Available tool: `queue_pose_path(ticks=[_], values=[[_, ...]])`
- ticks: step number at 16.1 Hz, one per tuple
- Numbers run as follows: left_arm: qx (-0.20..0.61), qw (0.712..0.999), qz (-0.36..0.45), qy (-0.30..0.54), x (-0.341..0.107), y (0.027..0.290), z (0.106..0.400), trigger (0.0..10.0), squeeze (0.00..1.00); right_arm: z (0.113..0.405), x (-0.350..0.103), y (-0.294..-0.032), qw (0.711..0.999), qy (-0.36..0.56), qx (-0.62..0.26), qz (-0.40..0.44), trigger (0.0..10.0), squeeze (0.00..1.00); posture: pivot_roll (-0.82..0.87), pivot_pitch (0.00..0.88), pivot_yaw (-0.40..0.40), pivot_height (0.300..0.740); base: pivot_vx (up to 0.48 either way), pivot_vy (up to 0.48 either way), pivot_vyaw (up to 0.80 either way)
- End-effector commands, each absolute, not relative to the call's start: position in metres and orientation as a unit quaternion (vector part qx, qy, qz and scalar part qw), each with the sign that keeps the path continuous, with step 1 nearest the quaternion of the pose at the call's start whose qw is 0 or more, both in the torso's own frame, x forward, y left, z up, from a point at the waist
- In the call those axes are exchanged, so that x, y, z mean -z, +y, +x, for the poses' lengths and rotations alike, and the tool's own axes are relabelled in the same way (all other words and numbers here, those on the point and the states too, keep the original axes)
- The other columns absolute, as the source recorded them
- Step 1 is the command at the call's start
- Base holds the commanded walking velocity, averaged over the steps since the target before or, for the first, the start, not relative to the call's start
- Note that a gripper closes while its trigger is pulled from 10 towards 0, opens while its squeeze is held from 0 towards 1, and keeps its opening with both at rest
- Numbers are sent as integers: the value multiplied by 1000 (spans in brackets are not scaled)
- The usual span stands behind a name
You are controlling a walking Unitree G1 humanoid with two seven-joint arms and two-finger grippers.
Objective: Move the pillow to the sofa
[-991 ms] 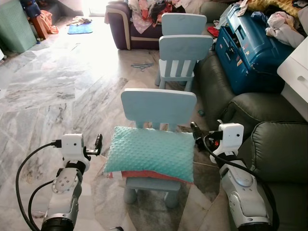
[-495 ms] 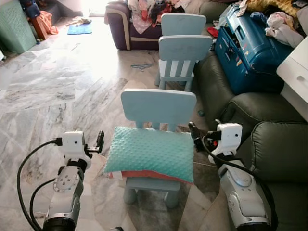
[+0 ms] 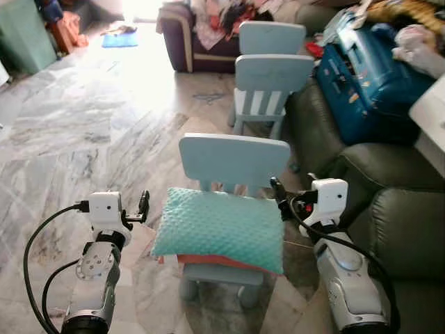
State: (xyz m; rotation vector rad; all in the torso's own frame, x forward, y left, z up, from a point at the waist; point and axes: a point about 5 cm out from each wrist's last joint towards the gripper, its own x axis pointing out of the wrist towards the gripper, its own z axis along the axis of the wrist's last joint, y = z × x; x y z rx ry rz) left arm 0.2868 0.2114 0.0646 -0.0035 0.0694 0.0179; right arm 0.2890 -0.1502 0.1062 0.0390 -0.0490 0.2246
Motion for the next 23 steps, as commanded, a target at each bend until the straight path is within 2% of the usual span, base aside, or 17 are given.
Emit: queue_pose_path(ticks=[1,18,23], values=[[-3,999,1,33,-66,211,286,10000,0,289,-111,-151,993,-36,-113,18,10000,0,-87,93,-21,740,307,0,0],[-13,999,5,46,-63,218,282,10000,0,284,-108,-150,993,-21,-120,4,10000,0,-85,90,-17,740,17,0,0],[68,996,5,54,-65,207,273,10000,0,272,-112,-158,995,-24,-79,47,10000,0,-75,92,-13,740,0,0,0]])
